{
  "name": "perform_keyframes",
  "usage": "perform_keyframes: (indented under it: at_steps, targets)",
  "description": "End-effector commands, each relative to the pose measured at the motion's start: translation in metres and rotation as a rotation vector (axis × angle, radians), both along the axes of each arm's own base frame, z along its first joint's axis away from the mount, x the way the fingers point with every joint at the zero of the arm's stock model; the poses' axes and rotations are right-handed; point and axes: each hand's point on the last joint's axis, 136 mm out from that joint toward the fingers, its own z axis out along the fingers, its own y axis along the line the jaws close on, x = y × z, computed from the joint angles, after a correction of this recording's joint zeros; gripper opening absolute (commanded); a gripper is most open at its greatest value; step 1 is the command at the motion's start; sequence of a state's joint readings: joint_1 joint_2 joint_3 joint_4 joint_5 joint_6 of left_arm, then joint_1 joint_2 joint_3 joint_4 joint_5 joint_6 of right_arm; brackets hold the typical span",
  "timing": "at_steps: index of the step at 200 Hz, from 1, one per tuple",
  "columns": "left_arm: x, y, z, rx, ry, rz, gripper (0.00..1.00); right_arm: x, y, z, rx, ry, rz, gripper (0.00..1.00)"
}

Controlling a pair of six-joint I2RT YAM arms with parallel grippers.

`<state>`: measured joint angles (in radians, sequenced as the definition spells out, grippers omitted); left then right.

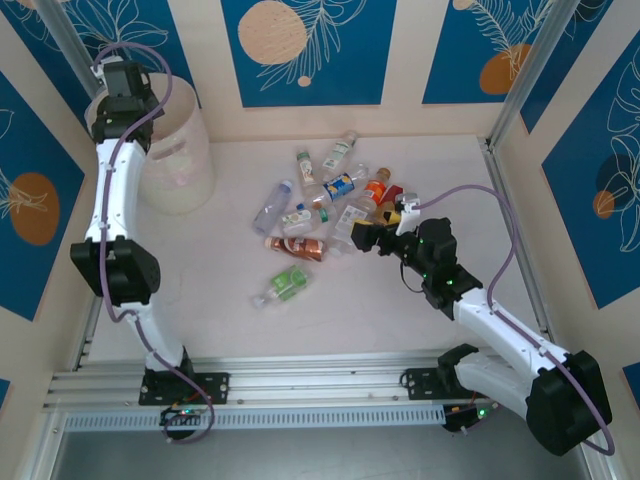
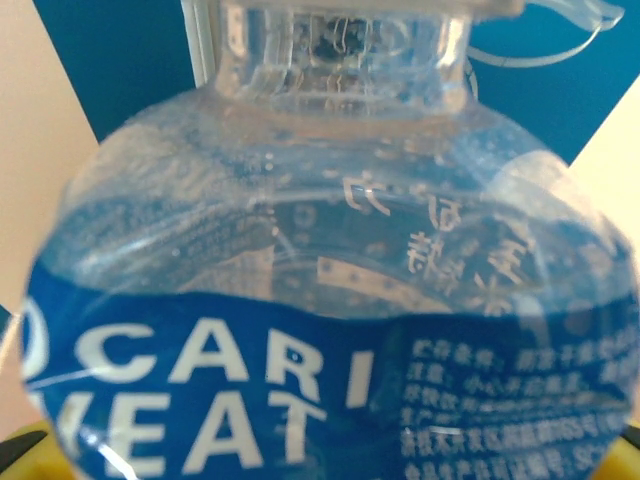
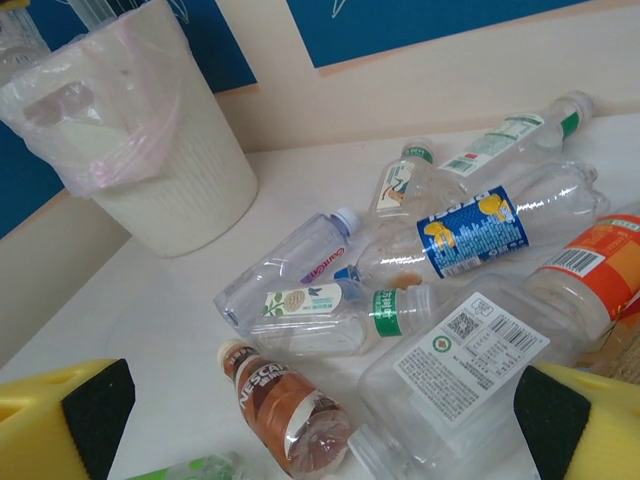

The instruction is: Put the plastic bottles in the bin

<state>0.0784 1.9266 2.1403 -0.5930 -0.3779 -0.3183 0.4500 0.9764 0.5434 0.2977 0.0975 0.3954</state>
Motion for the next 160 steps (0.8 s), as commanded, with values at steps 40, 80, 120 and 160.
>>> perform_keyframes:
  at_steps: [40,80,120,160]
  targets:
    - [0.016,-0.015,-0.046,-0.13,0.072,-0.086,0.52,-0.002,0.0,0.013,0.002,-0.023,-0.021,1.0]
    - [0.022,-0.023,-0.052,-0.159,0.074,-0.133,0.7,-0.004,0.0,0.009,-0.011,-0.012,-0.019,1.0]
    - [0.015,-0.027,-0.032,-0.152,0.043,-0.158,0.84,-0.004,-0.002,0.006,-0.012,0.002,-0.033,0.99]
    - [0.005,-0.047,-0.005,-0.174,-0.005,-0.268,0.99,0.005,-0.023,-0.02,-0.045,0.128,-0.171,1.0]
